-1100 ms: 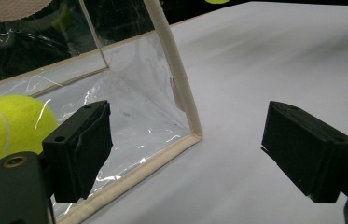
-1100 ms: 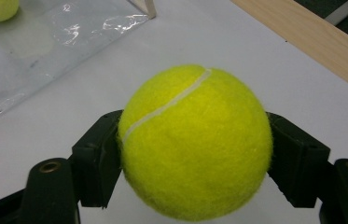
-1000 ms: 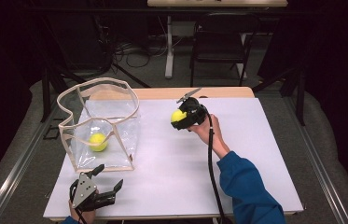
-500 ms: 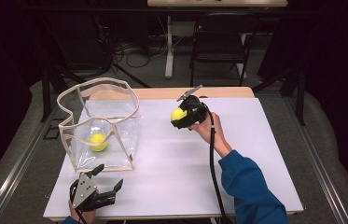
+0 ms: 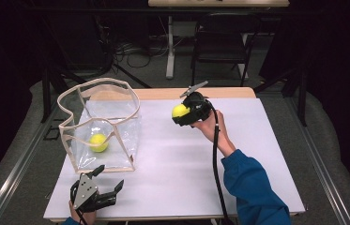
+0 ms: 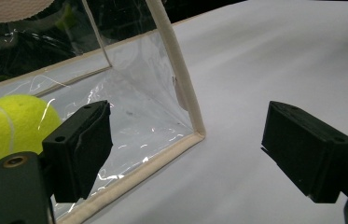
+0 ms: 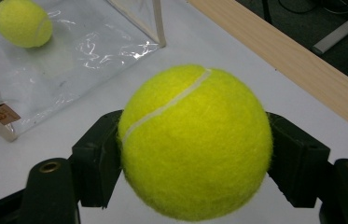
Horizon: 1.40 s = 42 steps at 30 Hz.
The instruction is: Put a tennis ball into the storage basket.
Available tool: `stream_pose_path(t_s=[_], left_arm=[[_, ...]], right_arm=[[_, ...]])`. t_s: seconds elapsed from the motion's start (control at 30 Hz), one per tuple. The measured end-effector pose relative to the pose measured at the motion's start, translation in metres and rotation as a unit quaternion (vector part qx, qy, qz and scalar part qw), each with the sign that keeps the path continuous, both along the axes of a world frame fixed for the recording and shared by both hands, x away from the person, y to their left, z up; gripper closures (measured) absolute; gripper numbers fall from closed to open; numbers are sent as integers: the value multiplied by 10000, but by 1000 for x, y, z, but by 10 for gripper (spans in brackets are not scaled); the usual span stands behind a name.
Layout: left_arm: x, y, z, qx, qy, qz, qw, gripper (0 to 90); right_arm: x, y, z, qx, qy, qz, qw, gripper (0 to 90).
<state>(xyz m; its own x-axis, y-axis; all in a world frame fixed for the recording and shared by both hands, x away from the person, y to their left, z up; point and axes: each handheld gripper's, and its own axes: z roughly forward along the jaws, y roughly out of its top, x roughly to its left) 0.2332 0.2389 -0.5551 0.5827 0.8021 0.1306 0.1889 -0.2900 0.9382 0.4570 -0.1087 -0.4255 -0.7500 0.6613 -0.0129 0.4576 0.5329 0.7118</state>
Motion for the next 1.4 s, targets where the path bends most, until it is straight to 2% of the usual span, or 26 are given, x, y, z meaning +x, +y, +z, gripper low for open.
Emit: stream_pose_path(t_s=[0.23,0.7,1.07,1.4], left_arm=[[1,0,0,88,20,-7,10000,159],[1,0,0,11,19,-7,10000,160],[2,-1,0,-10,20,-9,10000,160],[2,0,0,-10,13,-15,10000,159]], right_arm=[[-2,-1,6,1,-31,26,10000,265],[-5,0,17,137,-31,125,9998,266],[-7,1,29,117,-119,152,9997,266],[-8,10,36,118,-184,226,9995,265]])
